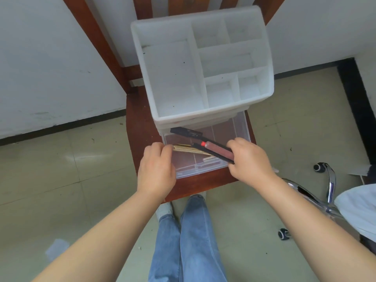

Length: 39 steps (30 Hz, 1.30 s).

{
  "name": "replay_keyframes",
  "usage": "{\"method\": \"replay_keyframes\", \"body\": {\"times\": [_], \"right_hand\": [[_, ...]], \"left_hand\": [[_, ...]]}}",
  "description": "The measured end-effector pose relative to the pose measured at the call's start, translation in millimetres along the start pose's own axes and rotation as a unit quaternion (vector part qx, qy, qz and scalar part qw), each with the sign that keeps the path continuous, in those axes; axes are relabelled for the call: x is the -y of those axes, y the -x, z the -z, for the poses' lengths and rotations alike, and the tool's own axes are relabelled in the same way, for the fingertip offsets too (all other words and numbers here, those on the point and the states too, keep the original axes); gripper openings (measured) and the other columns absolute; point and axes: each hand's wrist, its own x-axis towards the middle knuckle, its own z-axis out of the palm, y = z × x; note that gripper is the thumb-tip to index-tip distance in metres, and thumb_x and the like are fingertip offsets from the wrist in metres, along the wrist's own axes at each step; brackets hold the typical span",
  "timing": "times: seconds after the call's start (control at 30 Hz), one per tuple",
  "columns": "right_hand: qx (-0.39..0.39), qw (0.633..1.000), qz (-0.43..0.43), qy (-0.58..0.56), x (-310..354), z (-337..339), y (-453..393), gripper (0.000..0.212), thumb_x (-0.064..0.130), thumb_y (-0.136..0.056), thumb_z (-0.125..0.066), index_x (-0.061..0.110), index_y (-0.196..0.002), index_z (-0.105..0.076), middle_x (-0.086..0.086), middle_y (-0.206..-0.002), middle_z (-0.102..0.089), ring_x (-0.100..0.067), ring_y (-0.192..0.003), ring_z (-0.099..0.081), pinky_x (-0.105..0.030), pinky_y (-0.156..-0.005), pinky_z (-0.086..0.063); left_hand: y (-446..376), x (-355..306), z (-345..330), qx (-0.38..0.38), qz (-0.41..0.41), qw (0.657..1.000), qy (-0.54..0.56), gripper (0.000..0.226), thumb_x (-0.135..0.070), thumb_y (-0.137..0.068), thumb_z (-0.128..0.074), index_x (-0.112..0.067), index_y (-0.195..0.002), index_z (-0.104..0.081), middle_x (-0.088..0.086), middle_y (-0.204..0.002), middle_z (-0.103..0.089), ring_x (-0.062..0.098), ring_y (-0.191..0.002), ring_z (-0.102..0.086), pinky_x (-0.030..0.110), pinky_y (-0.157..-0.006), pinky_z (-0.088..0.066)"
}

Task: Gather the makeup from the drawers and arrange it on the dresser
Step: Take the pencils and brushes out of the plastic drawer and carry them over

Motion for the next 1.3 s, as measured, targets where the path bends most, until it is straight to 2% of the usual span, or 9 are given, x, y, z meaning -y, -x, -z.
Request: {"method": "replay_keyframes", "body": {"times": [0.1, 0.2, 0.27, 0.43, 0.63, 0.7, 0.77, 0.93, 1.3], "right_hand": [[0.056, 0.998, -0.027, 0.014, -9.5, -20.3, 18.8, 0.025, 0.009, -0.079, -0.056, 0.01, -0.105, -0.056, -0.007, -0.103, -0.057, -0.029, -0.097, -0.057, -0.032, -0.073, -0.043], [0.034, 0.998, 0.011, 0.05, -13.7, -51.3, 34.4, 0.036, 0.006, -0.033, -0.081, 0.01, -0.06, -0.058, -0.005, -0.06, -0.058, -0.025, -0.052, -0.06, -0.028, -0.043, -0.044], [0.025, 0.998, -0.006, 0.054, -18.2, -66.1, 33.9, 0.049, 0.007, -0.008, -0.08, 0.016, -0.045, -0.051, 0.0, -0.044, -0.048, -0.017, -0.033, -0.049, -0.022, -0.03, -0.035], [0.009, 0.999, 0.027, 0.03, -19.7, -78.6, 23.2, 0.051, 0.011, -0.004, -0.083, 0.016, -0.046, -0.054, 0.001, -0.044, -0.051, -0.016, -0.034, -0.05, -0.019, -0.033, -0.036], [-0.027, 0.997, 0.077, 0.017, -21.1, -87.5, 10.0, 0.044, 0.004, -0.016, -0.083, 0.01, -0.05, -0.056, -0.005, -0.047, -0.055, -0.023, -0.038, -0.054, -0.025, -0.037, -0.041], [-0.027, 0.996, 0.085, 0.009, -24.1, -88.7, 9.6, 0.038, 0.001, -0.025, -0.081, 0.008, -0.054, -0.058, -0.008, -0.052, -0.057, -0.026, -0.044, -0.057, -0.028, -0.041, -0.042], [-0.051, 0.995, 0.088, 0.006, -26.2, -87.8, 9.5, 0.043, 0.003, -0.016, -0.081, 0.011, -0.05, -0.057, -0.005, -0.048, -0.055, -0.022, -0.039, -0.054, -0.024, -0.038, -0.04], [-0.076, 0.992, 0.098, 0.017, -25.6, -90.8, 8.4, 0.051, 0.005, -0.005, -0.081, 0.012, -0.049, -0.056, -0.003, -0.046, -0.054, -0.02, -0.037, -0.052, -0.023, -0.036, -0.038], [-0.133, 0.976, 0.15, 0.081, -37.3, -94.7, 5.5, 0.045, 0.002, -0.017, -0.08, 0.01, -0.057, -0.063, -0.004, -0.05, -0.057, -0.02, -0.041, -0.054, -0.02, -0.042, -0.041]], "left_hand": [[-11.4, -10.3, 2.6, 0.049, -0.09, 0.993, -0.061, 0.05, 0.014, -0.046, -0.073, 0.006, -0.094, -0.064, 0.021, -0.087, -0.062, 0.04, -0.074, -0.062, 0.036, -0.05, -0.05], [-27.0, -25.5, -3.1, 0.097, -0.113, 0.981, -0.127, 0.059, 0.001, -0.081, -0.054, -0.001, -0.136, -0.033, 0.017, -0.138, -0.036, 0.035, -0.129, -0.034, 0.038, -0.102, -0.037], [-41.4, -32.9, -7.3, 0.121, -0.109, 0.969, -0.186, 0.066, -0.004, -0.087, -0.049, -0.004, -0.144, -0.014, 0.015, -0.148, -0.019, 0.03, -0.14, -0.016, 0.036, -0.115, -0.017], [-61.2, -32.9, -23.1, 0.14, -0.105, 0.954, -0.242, 0.078, -0.014, -0.089, -0.051, -0.003, -0.146, 0.001, 0.017, -0.152, -0.01, 0.034, -0.142, -0.009, 0.043, -0.117, -0.001], [-76.9, -37.6, -31.4, 0.198, -0.052, 0.942, -0.267, 0.102, -0.037, -0.082, -0.059, -0.008, -0.145, 0.016, 0.013, -0.153, 0.002, 0.035, -0.142, 0.002, 0.048, -0.116, 0.001], [-81.6, -36.6, -33.7, 0.207, -0.038, 0.943, -0.259, 0.102, -0.035, -0.081, -0.061, -0.01, -0.145, 0.015, 0.013, -0.153, -0.001, 0.036, -0.142, -0.001, 0.049, -0.115, -0.002], [-82.3, -36.0, -31.4, 0.203, -0.055, 0.94, -0.268, 0.096, -0.031, -0.083, -0.062, -0.009, -0.146, 0.007, 0.015, -0.151, -0.009, 0.036, -0.14, -0.01, 0.048, -0.115, -0.01], [-65.8, -38.9, -33.3, 0.185, -0.137, 0.928, -0.293, 0.047, -0.019, -0.088, -0.054, -0.007, -0.13, -0.036, 0.013, -0.13, -0.042, 0.031, -0.121, -0.039, 0.037, -0.098, -0.036], [-65.6, -39.8, -37.0, 0.154, -0.125, 0.936, -0.289, 0.033, -0.015, -0.09, -0.051, -0.01, -0.122, -0.043, 0.01, -0.113, -0.06, 0.03, -0.103, -0.055, 0.034, -0.08, -0.043]]}}
